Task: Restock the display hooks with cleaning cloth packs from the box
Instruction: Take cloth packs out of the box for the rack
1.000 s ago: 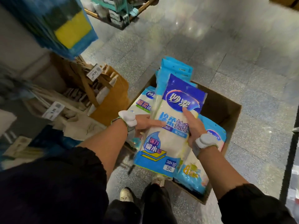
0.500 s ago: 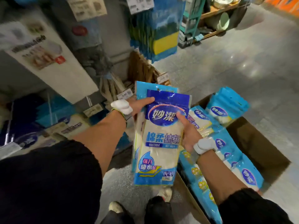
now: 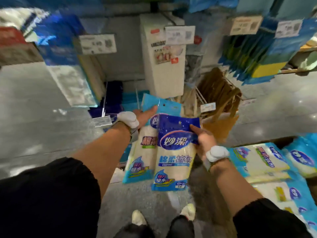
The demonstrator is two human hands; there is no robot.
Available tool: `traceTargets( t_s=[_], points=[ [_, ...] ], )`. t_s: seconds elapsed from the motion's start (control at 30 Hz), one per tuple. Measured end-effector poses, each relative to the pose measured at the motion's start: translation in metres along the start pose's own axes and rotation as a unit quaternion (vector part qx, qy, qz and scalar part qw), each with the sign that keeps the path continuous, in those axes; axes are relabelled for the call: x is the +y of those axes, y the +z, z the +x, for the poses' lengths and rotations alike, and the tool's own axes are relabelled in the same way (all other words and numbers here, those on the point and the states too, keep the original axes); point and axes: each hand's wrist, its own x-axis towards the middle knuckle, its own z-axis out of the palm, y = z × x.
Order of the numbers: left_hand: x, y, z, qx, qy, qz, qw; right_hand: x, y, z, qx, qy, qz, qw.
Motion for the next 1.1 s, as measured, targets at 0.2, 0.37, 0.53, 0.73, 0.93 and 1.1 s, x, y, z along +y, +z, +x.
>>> traceTargets(
  t_s=[0.2, 0.37, 0.53, 0.73, 0.93, 1.1],
  points=[
    [-0.07, -0.094, -0.024, 0.133, -0.038, -0.013, 0.99, 0.022, 0.073, 0.0, -0.041, -0.022, -0.214, 0.976],
    [-0.102, -0.142, -0.038, 0.198, -0.127, -0.02, 0.972, 0.052, 0.112, 0.028, -0.067, 0.003, -0.348, 0.935],
    [-0.116, -0.158, -0.05, 0.249, -0.166, -0.057, 0.952, 0.068, 0.151, 0.044, -0.102, 0.006, -0.418, 0.902],
    [-0.139, -0.18, -0.048, 0.29, -0.219, -0.146, 0.92, 0.073, 0.203, 0.069, -0.162, 0.01, -0.496, 0.853],
    [-0.204, -0.21, -0.038, 0.328, -0.239, -0.185, 0.895, 0.086, 0.259, 0.074, -0.195, -0.023, -0.558, 0.806],
    [-0.215, -0.225, -0.045, 0.345, -0.247, -0.237, 0.874, 0.085, 0.297, 0.084, -0.19, 0.02, -0.441, 0.877]
  ],
)
